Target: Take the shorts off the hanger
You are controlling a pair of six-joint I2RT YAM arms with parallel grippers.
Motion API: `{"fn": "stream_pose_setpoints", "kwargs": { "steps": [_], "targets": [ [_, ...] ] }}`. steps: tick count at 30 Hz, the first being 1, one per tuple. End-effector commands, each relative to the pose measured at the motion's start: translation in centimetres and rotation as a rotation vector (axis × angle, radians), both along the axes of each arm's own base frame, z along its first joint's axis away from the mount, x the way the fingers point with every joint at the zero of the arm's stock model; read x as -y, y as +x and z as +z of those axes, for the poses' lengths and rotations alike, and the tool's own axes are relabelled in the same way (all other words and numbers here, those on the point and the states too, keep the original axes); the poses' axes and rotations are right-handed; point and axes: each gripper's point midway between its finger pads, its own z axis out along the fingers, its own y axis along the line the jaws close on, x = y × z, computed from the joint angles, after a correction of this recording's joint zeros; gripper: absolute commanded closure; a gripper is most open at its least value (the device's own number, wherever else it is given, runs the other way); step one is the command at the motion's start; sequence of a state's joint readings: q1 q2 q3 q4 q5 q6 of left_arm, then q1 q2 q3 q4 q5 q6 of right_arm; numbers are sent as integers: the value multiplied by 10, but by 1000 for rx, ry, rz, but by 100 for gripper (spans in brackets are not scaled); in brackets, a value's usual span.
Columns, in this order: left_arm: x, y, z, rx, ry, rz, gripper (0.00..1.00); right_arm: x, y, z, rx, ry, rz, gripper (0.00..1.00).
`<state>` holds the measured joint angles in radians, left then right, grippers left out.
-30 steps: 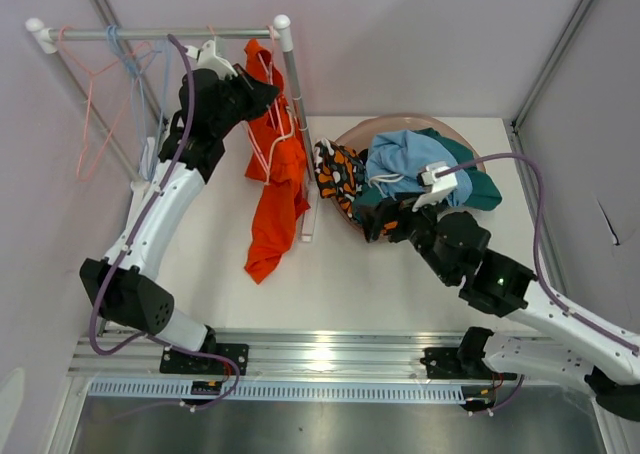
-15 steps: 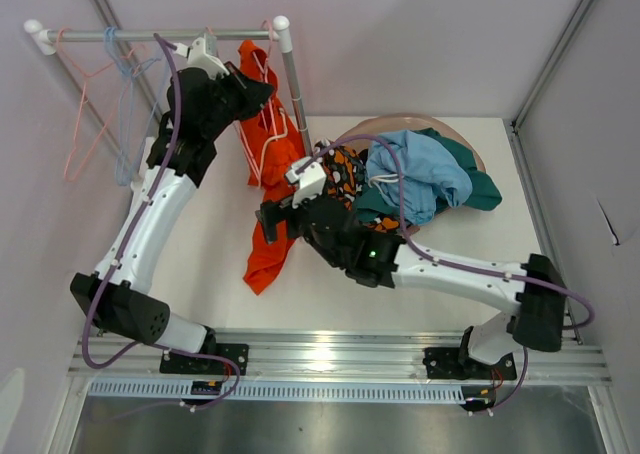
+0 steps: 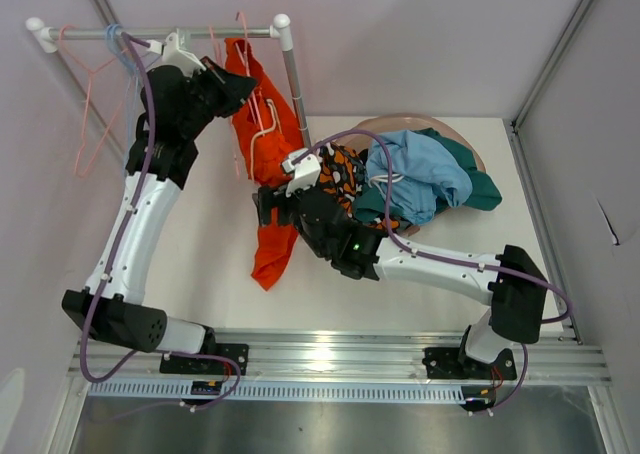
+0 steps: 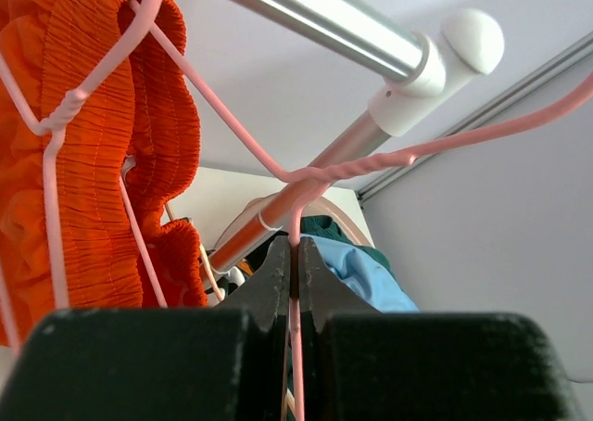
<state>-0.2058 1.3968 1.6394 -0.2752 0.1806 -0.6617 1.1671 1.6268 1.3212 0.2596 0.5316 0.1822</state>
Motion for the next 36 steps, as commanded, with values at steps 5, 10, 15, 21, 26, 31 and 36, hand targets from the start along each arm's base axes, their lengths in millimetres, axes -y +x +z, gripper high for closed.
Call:
{"fn": "stream_pose_setpoints", "kwargs": {
  "steps": [5, 10, 15, 21, 26, 31, 36],
  "targets": [
    [-5, -45, 86, 201, -96, -59, 100, 7, 15, 3, 16, 51, -73, 51],
    [-7, -48, 94, 212, -113, -66, 100, 5, 8, -15, -8, 35, -64, 100],
    [-10, -44, 90, 212, -94, -45, 100, 10, -30, -26, -12, 26, -43, 100],
    [-19, -36, 89, 222, -45, 4, 100, 31, -96, -46, -36, 6, -50, 100],
    [-21, -38, 97, 228, -24, 13, 100, 46, -122, -54, -90, 48, -47, 100],
    [-17, -55, 98, 210, -69, -24, 100, 46, -93, -35, -62, 94, -99, 100],
    [-8, -81, 96, 182, -135, -97, 100, 19, -33, 25, -3, 155, -62, 100]
  ]
}}
